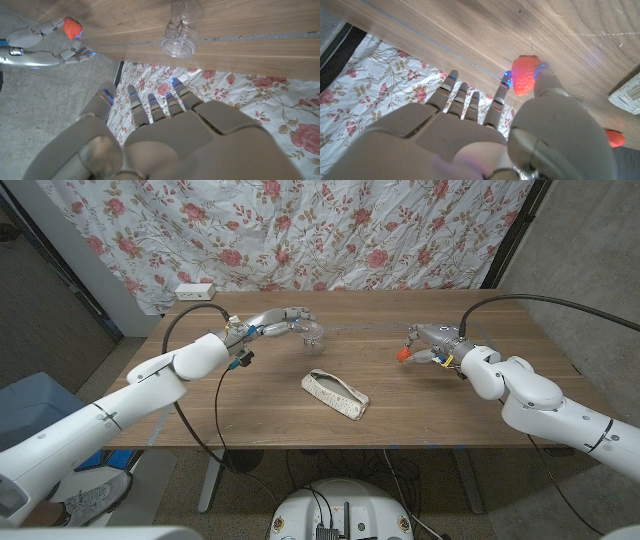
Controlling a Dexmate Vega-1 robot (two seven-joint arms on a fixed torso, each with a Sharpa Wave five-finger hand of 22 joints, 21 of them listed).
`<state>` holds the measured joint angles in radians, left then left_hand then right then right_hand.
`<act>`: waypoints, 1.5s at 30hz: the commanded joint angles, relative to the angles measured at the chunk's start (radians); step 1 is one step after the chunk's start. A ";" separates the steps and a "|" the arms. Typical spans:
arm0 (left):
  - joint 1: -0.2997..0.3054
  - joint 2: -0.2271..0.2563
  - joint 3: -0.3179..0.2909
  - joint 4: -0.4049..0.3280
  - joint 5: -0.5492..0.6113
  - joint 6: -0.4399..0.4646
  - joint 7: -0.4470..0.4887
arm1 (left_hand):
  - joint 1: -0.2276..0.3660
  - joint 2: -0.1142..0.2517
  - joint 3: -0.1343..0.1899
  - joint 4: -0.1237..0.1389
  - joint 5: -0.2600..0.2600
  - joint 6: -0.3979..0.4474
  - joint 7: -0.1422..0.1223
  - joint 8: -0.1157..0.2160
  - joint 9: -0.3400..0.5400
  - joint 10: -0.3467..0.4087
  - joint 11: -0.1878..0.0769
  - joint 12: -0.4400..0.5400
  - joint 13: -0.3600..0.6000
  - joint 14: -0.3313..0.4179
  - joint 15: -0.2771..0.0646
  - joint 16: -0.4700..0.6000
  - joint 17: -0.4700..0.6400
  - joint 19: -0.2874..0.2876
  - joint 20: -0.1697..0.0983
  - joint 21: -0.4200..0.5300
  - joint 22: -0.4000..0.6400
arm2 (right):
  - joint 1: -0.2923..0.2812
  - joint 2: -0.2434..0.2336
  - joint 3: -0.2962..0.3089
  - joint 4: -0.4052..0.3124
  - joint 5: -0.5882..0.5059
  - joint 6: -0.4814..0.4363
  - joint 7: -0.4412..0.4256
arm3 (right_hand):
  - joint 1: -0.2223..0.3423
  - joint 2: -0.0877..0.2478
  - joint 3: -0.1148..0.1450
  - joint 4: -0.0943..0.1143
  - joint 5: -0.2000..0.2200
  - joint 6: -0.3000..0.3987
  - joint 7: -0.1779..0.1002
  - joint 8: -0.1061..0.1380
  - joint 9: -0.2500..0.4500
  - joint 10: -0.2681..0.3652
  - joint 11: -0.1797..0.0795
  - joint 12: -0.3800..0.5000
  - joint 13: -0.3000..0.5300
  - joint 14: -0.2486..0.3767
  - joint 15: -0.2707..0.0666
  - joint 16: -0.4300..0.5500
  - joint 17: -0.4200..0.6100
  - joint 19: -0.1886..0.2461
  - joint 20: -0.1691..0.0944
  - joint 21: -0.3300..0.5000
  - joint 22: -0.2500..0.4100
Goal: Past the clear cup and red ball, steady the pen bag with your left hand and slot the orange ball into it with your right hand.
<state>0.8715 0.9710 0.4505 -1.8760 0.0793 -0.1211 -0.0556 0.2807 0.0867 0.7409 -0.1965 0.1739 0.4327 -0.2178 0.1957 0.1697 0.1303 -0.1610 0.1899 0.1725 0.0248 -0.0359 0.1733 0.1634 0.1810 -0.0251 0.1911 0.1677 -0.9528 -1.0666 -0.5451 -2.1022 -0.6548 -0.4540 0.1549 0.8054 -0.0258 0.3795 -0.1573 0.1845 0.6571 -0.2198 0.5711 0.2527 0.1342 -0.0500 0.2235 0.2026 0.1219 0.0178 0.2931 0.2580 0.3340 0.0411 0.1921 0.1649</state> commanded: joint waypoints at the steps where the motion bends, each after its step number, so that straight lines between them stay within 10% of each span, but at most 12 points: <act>1: -0.019 0.048 0.007 -0.094 0.085 0.073 -0.092 | 0.026 -0.001 0.005 -0.001 0.007 0.006 0.000 0.004 0.005 -0.004 0.008 0.001 0.002 -0.007 -0.067 -0.001 0.002 0.001 0.002 -0.005 0.000 | -0.007 -0.009 0.009 -0.001 -0.009 0.012 -0.020 | 0.000 0.010 0.002 0.002 -0.004 0.013 0.000 0.006 0.003 0.009 0.001 0.000 0.001 0.006 -0.002 0.004 0.005 0.006 -0.001 0.000 0.003; 45: -0.184 0.022 0.133 -0.222 0.554 0.120 -0.357 | 0.301 -0.079 -0.013 0.002 0.012 0.239 0.001 0.034 0.008 0.147 -0.014 0.022 0.003 0.102 -0.074 0.011 0.002 0.070 -0.001 0.006 0.002 | 0.002 -0.001 0.024 0.047 0.036 0.076 -0.044 | -0.004 0.010 -0.005 0.003 -0.004 0.019 0.000 0.011 0.003 0.015 0.001 -0.005 0.002 0.004 -0.002 0.003 0.010 0.007 0.000 -0.002 0.003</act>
<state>0.7146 1.0043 0.5480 -2.0640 0.4599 -0.0147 -0.3517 0.5648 0.0108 0.7352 -0.1966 0.1816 0.6585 -0.2172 0.2236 0.1749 0.2652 -0.1730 0.2044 0.1726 0.1131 -0.0372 0.1781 0.1635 0.2416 -0.0248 0.1912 0.1678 -0.9498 -1.0706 -0.5256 -2.0633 -0.6360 -0.3898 0.1199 0.8054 -0.0262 0.3753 -0.1530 0.1808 0.6669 -0.2177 0.5770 0.2529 0.1376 -0.0464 0.2235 0.2023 0.1218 0.0179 0.2931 0.2625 0.3338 0.0411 0.1927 0.1649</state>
